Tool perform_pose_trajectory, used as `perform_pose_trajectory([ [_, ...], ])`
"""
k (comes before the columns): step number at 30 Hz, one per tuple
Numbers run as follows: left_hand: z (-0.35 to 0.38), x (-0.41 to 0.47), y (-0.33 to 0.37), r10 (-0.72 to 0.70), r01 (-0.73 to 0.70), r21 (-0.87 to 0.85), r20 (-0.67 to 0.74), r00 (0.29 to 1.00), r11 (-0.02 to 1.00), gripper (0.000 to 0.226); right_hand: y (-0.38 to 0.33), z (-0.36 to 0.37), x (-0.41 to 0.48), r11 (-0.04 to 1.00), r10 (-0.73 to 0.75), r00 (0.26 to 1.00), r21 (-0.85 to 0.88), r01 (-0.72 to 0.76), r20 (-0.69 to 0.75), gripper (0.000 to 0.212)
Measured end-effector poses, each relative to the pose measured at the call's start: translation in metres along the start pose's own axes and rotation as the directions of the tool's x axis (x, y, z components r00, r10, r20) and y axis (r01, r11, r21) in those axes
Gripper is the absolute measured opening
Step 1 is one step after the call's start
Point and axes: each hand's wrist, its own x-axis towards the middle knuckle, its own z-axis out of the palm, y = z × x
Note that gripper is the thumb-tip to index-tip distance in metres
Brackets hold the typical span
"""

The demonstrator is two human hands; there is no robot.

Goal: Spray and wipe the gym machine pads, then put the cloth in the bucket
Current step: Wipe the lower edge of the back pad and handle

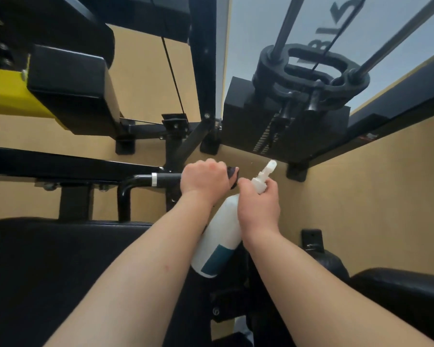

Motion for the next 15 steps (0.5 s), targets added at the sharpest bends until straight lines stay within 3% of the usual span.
perform_pose_trajectory([
  [3,0.002,0.008,0.017,0.153,-0.158,0.043,0.107,0.983,0.987,0.023,-0.005,-0.006,0.002,0.997,-0.075,0.996,-0.023,0.074,-0.050,0.027],
  [7,0.003,-0.001,0.001,0.226,-0.229,0.027,0.067,0.972,0.973,0.019,0.000,-0.005,0.003,0.992,-0.119,0.992,-0.054,0.117,-0.034,0.028],
  [11,0.000,-0.029,-0.053,0.126,-0.118,0.113,-0.063,0.990,0.987,0.033,0.002,0.004,-0.003,0.992,-0.090,0.996,-0.086,0.091,0.011,0.034],
  [15,-0.018,-0.051,-0.093,-0.125,0.132,0.075,-0.091,0.988,0.988,0.042,-0.002,0.008,-0.006,0.996,-0.044,0.998,-0.073,0.047,0.043,0.032],
])
